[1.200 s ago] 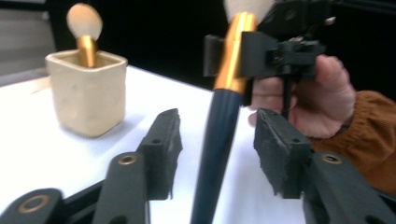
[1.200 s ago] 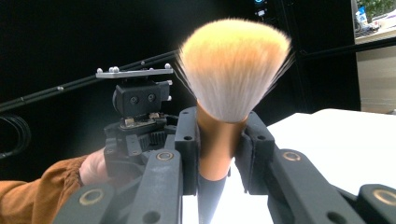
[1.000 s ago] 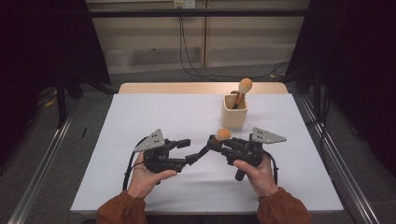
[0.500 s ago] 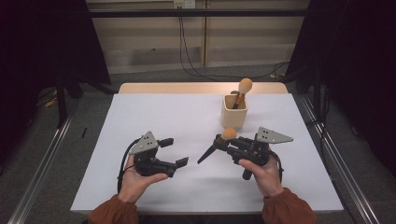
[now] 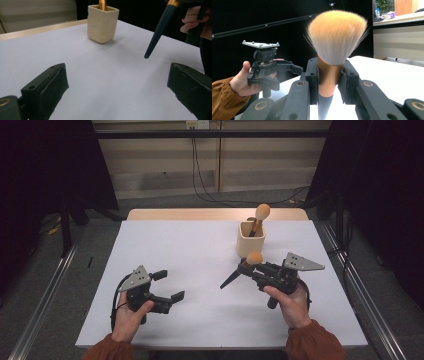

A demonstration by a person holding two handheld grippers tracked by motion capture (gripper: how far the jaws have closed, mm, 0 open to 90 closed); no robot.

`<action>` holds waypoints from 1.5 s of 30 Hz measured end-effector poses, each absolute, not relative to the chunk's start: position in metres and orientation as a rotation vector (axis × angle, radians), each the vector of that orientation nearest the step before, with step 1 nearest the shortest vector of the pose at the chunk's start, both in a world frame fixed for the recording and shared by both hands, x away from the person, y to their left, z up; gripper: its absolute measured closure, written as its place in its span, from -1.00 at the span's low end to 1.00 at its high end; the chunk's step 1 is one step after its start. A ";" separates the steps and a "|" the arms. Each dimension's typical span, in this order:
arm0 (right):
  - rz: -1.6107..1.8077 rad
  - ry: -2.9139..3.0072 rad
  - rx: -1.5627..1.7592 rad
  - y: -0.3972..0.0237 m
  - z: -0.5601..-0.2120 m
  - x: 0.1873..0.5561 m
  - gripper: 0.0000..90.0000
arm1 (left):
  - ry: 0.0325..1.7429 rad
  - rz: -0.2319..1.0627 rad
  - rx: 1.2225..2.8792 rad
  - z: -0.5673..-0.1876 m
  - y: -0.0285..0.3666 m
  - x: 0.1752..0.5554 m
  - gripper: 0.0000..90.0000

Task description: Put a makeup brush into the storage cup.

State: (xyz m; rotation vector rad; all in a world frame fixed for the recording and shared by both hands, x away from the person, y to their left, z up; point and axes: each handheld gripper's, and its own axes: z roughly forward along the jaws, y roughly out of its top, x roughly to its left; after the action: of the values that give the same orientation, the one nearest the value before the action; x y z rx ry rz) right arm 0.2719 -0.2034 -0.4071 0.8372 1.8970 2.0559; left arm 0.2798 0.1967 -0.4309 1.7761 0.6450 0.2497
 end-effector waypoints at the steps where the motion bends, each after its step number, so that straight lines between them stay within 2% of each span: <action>1: 2.050 1.899 0.839 -0.204 -0.407 0.272 0.61 | 0.659 0.263 1.766 -0.432 0.199 0.278 -0.93; 13: 2.021 1.890 0.839 -0.211 -0.401 0.278 0.61 | 0.732 0.324 1.699 -0.442 0.224 0.263 -0.93; 23: 1.967 1.890 0.831 -0.216 -0.391 0.288 0.61 | 0.763 0.352 1.714 -0.456 0.235 0.254 -0.93; 45: 1.858 1.796 0.902 -0.252 -0.357 0.318 0.61 | 0.767 0.380 1.701 -0.454 0.237 0.248 -0.93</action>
State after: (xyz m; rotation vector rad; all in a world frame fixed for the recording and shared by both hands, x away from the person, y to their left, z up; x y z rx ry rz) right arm 0.3178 -0.2521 -0.3573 0.9018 1.7963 1.8585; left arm 0.2483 0.2372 -0.4543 1.7009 0.7668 0.3800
